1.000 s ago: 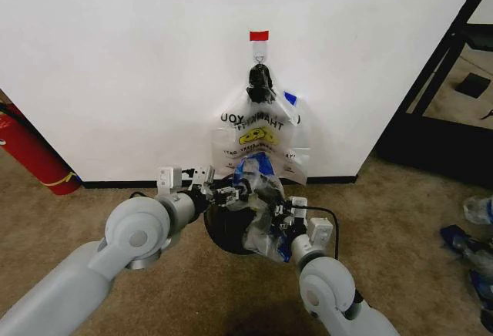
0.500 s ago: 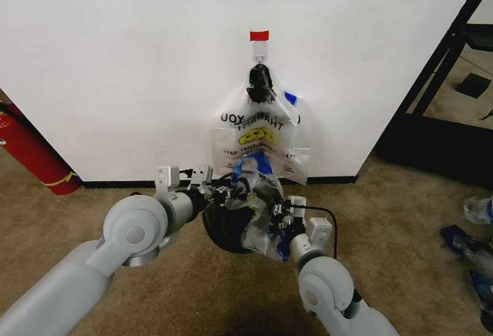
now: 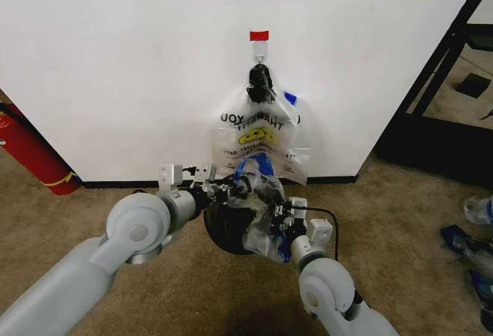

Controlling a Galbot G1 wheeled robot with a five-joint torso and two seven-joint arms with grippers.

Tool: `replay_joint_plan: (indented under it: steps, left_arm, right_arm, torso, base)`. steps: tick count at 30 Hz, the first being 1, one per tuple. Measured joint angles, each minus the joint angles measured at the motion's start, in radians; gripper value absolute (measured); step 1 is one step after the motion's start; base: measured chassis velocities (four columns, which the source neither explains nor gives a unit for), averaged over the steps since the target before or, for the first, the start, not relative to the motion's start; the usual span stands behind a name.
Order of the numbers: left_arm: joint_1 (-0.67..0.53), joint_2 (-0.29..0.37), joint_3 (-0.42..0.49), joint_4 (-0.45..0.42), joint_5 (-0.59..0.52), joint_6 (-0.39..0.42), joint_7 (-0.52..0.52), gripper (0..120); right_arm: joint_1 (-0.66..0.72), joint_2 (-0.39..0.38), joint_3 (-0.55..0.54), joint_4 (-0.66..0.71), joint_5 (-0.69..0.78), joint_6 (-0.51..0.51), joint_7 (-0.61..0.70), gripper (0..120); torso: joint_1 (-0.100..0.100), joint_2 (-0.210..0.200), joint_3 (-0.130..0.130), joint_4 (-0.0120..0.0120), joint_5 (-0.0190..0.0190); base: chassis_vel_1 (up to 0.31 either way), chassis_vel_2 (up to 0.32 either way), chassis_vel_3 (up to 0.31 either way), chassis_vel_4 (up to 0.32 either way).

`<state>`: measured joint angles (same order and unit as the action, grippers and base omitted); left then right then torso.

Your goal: Pick up the garbage bag from the wall and place it over the trash bin.

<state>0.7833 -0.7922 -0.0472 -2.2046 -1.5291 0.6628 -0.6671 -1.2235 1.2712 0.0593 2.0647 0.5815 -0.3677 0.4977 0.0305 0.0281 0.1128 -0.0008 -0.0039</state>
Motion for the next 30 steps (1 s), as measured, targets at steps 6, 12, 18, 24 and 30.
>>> replay_joint_plan:
  steps: [6,12,18,24,30]
  left_arm:
    - [0.006,0.02,-0.03,0.029,0.003,-0.002,0.015,0]
    - [-0.004,0.046,-0.042,0.069,0.011,-0.003,0.035,0]
    - [-0.024,0.088,-0.045,0.103,0.012,-0.005,0.064,0]
    - [-0.01,0.121,-0.048,0.141,0.019,-0.008,0.093,0]
    - [-0.005,0.157,-0.045,0.207,0.021,-0.007,0.128,0]
  right_arm:
    - [-0.002,0.002,0.001,-0.005,-0.003,0.012,-0.006,1]
    - [-0.012,0.002,0.009,-0.006,-0.006,0.031,-0.02,1]
    - [-0.019,-0.002,0.017,-0.005,-0.001,0.042,-0.024,1]
    - [-0.02,-0.008,0.029,0.003,0.027,0.058,-0.036,1]
    - [-0.034,-0.026,0.043,0.021,0.061,0.092,-0.089,1]
  torso:
    - [0.0,0.0,0.0,0.0,0.0]
    - [0.0,0.0,0.0,0.0,-0.0001]
    - [0.0,0.0,0.0,-0.0001,0.0]
    - [0.0,0.0,0.0,0.0001,0.0]
    - [0.0,0.0,0.0,-0.0001,-0.0001]
  base:
    - [0.0,0.0,0.0,0.0]
    - [0.0,0.0,0.0,0.0]
    - [0.0,0.0,0.0,0.0]
    - [0.0,0.0,0.0,0.0]
    - [0.0,0.0,0.0,0.0]
